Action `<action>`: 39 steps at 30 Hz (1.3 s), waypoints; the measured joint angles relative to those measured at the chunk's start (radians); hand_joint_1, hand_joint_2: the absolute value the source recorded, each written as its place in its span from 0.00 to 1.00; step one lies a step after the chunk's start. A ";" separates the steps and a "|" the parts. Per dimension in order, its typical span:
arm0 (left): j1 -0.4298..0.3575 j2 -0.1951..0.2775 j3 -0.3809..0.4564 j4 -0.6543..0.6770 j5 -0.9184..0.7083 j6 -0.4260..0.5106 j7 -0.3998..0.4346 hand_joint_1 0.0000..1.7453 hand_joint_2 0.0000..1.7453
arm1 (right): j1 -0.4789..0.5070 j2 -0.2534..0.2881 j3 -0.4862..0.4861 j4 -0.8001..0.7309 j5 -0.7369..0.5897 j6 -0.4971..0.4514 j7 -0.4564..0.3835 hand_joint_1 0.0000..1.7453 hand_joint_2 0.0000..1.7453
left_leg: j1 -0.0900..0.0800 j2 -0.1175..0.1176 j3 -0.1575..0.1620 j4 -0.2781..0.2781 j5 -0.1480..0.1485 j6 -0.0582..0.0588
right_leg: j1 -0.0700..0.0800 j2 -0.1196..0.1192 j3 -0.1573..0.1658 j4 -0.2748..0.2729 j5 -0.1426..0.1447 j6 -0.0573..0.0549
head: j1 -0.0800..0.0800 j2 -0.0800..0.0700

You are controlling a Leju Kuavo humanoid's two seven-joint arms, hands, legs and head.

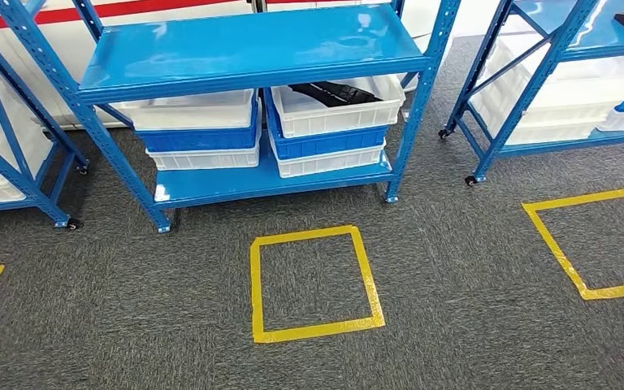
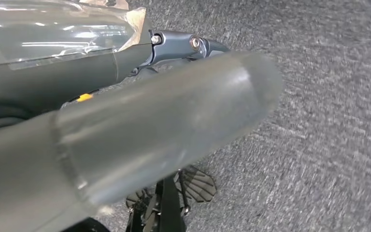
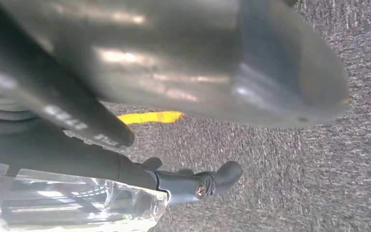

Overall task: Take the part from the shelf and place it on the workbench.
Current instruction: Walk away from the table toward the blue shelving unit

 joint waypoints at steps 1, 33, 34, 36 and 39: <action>0.000 0.000 0.000 0.000 0.000 0.000 0.000 0.00 0.00 | 0.000 0.000 0.000 0.000 -0.001 -0.001 0.000 0.00 0.00 | 0.001 -0.002 0.006 -0.007 0.004 0.008 | 0.000 -0.002 0.002 0.001 -0.001 0.006 | 0.000 0.000; -0.005 0.007 -0.005 0.000 -0.034 -0.008 -0.012 0.00 0.00 | 0.007 0.017 -0.052 0.002 -0.041 -0.035 0.028 0.00 0.00 | -0.007 -0.007 0.013 -0.016 0.012 0.040 | 0.006 0.005 0.039 0.049 -0.037 0.016 | 0.015 0.000; -0.005 0.007 -0.005 0.000 -0.034 -0.008 -0.012 0.00 0.00 | 0.005 0.017 -0.053 0.002 -0.042 -0.035 0.028 0.00 0.00 | -0.004 -0.008 0.025 -0.022 0.014 0.045 | 0.005 0.006 0.018 0.089 -0.057 0.015 | 0.020 0.000; -0.005 0.007 -0.005 0.000 -0.034 -0.008 -0.011 0.00 0.00 | 0.004 0.016 -0.055 0.002 -0.042 -0.035 0.028 0.00 0.00 | -0.005 -0.008 0.031 -0.023 0.009 0.047 | 0.003 0.007 -0.052 0.206 -0.105 0.011 | 0.028 0.000; -0.004 0.007 -0.006 0.000 -0.035 -0.008 -0.011 0.00 0.00 | 0.008 0.014 -0.057 0.002 -0.043 -0.035 0.028 0.00 0.00 | -0.005 -0.012 0.042 -0.022 -0.005 0.043 | 0.000 0.007 -0.120 0.265 -0.111 0.025 | 0.032 0.000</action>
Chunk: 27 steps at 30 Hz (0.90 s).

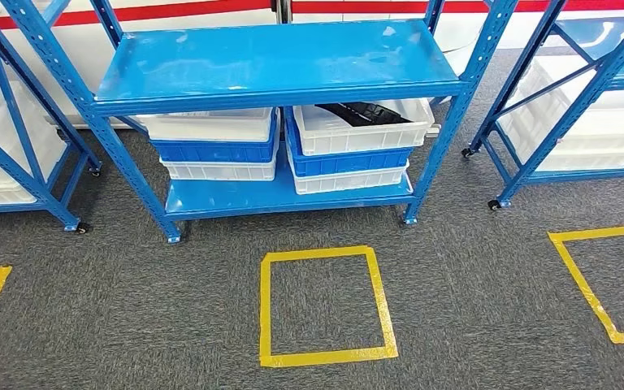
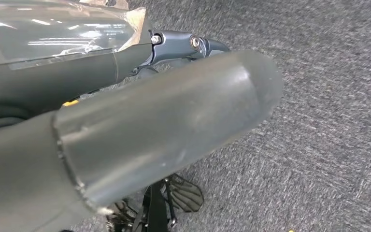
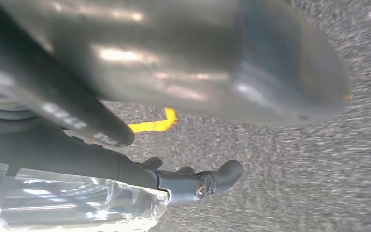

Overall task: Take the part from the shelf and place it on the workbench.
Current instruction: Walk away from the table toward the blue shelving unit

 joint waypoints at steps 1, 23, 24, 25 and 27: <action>0.001 0.000 0.000 0.000 0.000 0.000 0.000 0.00 0.00 | 0.002 -0.001 -0.001 0.000 0.000 0.000 0.000 0.00 0.00 | 0.001 -0.002 0.008 0.000 -0.006 -0.004 | -0.002 0.000 0.011 -0.050 0.033 0.010 | 0.000 0.000; 0.005 0.004 0.005 0.001 0.033 0.003 -0.003 0.00 0.00 | 0.001 0.001 -0.009 0.003 0.007 0.003 -0.023 0.00 0.00 | -0.032 0.000 -0.088 0.060 -0.027 0.018 | 0.014 0.000 0.156 -0.236 0.075 -0.041 | 0.024 0.000; 0.007 0.004 0.005 0.001 0.033 0.003 -0.004 0.00 0.00 | 0.001 0.001 -0.009 0.003 0.007 0.004 -0.024 0.00 0.00 | -0.030 -0.005 -0.075 0.046 -0.015 0.026 | 0.016 -0.001 0.159 -0.225 0.073 -0.036 | 0.021 0.000; 0.009 0.004 0.006 0.001 0.034 0.003 -0.004 0.00 0.00 | 0.002 0.001 -0.009 0.003 0.007 0.004 -0.024 0.00 0.00 | -0.026 -0.006 -0.062 0.036 -0.005 0.031 | 0.019 -0.001 0.162 -0.207 0.068 -0.033 | 0.020 0.000; 0.008 0.004 0.008 0.001 0.035 0.004 -0.004 0.00 0.00 | 0.000 -0.001 -0.009 0.003 0.007 0.004 -0.026 0.00 0.00 | -0.019 -0.005 -0.037 0.027 0.007 0.035 | 0.018 0.001 0.127 -0.133 0.023 -0.034 | 0.021 0.000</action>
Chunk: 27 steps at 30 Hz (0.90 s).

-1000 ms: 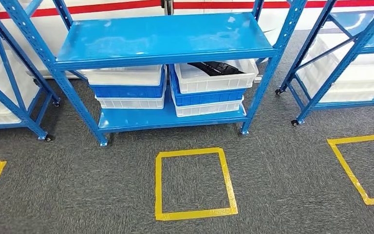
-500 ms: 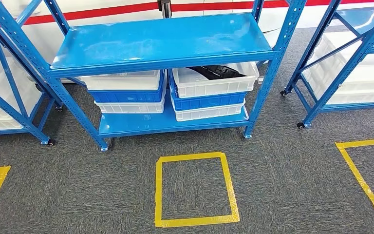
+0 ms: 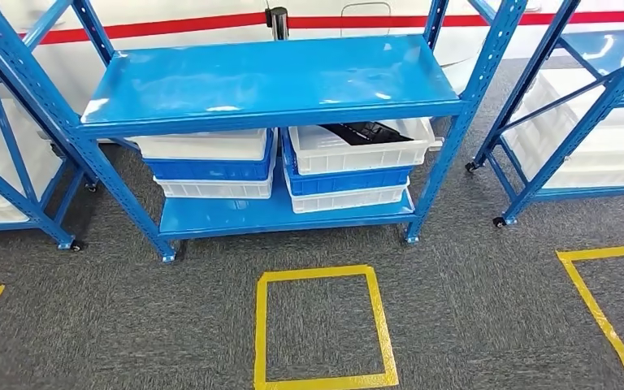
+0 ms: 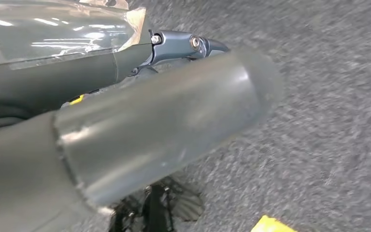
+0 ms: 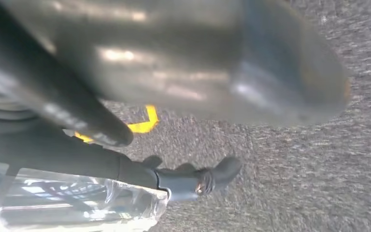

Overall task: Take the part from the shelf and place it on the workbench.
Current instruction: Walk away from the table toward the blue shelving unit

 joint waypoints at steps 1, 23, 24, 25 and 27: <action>-0.001 0.000 0.000 0.000 0.000 0.000 0.000 0.00 0.00 | -0.001 -0.002 0.000 0.000 0.000 0.000 0.000 0.00 0.00 | 0.000 0.002 0.003 0.001 -0.003 -0.001 | -0.003 0.001 -0.031 0.055 -0.027 -0.001 | 0.001 0.000; -0.009 -0.007 0.001 0.002 -0.009 0.003 0.098 0.00 1.00 | 0.003 -0.002 -0.003 0.005 -0.003 -0.004 0.024 0.00 0.75 | 0.018 0.011 -0.111 0.120 0.009 -0.071 | -0.025 0.001 0.016 -0.098 0.045 -0.009 | -0.018 0.000; -0.010 -0.006 0.001 0.002 -0.011 0.002 0.100 0.00 1.00 | 0.002 -0.001 -0.003 0.005 -0.002 -0.004 0.025 0.00 1.00 | 0.014 0.011 -0.094 0.075 0.017 -0.063 | -0.023 0.002 0.018 -0.099 0.040 -0.005 | -0.019 0.000; -0.011 -0.006 0.001 0.002 -0.012 0.002 0.101 0.00 0.75 | 0.000 0.000 -0.003 0.005 -0.001 -0.004 0.025 0.00 1.00 | 0.009 0.010 -0.085 0.053 0.013 -0.056 | -0.021 0.002 0.017 -0.101 0.036 0.000 | -0.020 0.000; -0.011 -0.005 0.001 0.002 -0.012 0.002 0.103 0.00 0.25 | -0.003 0.002 -0.003 0.005 0.000 -0.004 0.025 0.00 1.00 | 0.006 0.007 -0.073 0.039 0.007 -0.047 | -0.015 0.001 0.020 -0.105 0.029 0.011 | -0.022 0.000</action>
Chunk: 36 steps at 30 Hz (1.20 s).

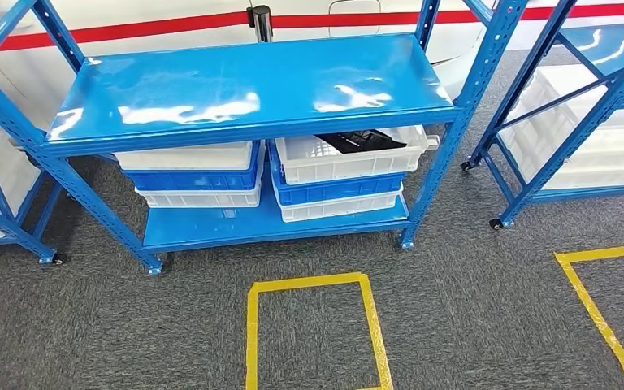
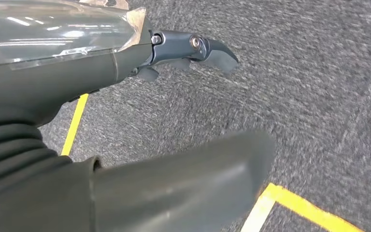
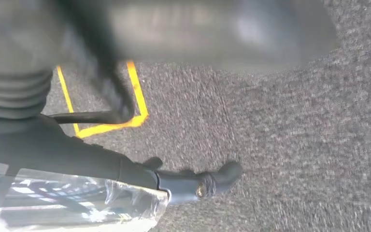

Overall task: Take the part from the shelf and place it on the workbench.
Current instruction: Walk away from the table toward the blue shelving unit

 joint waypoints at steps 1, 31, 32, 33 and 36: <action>0.001 0.000 0.000 0.000 0.000 0.000 0.001 0.00 0.00 | 0.000 0.000 0.000 0.000 0.001 0.000 0.000 0.00 1.00 | 0.002 0.000 0.010 -0.008 0.010 0.003 | 0.003 -0.001 0.003 0.004 -0.005 0.004 | 0.001 0.000; -0.006 -0.007 -0.001 0.000 -0.011 0.006 0.008 0.00 1.00 | -0.002 -0.007 -0.001 0.000 0.002 -0.013 0.005 0.00 1.00 | 0.041 0.000 0.063 -0.038 -0.002 -0.065 | -0.004 -0.002 -0.034 -0.018 0.051 -0.001 | -0.013 0.000; -0.006 -0.007 -0.001 0.000 -0.011 0.006 0.008 0.00 1.00 | -0.002 -0.008 -0.001 0.000 0.002 -0.013 0.005 0.00 1.00 | 0.036 -0.001 0.063 -0.038 -0.001 -0.063 | -0.003 -0.002 -0.034 -0.017 0.050 0.001 | -0.012 0.000; -0.006 -0.007 -0.001 0.000 -0.011 0.007 0.008 0.00 1.00 | -0.002 -0.009 -0.001 0.000 0.002 -0.013 0.004 0.00 1.00 | 0.030 -0.001 0.062 -0.038 -0.001 -0.059 | -0.005 -0.002 -0.033 -0.019 0.052 0.003 | -0.012 0.000; -0.005 -0.007 -0.001 0.000 -0.018 0.015 0.009 0.00 1.00 | -0.001 -0.009 -0.002 0.000 0.005 -0.011 0.000 0.00 1.00 | 0.019 -0.002 0.061 -0.037 -0.001 -0.047 | -0.012 -0.002 -0.031 -0.023 0.056 0.011 | -0.012 0.000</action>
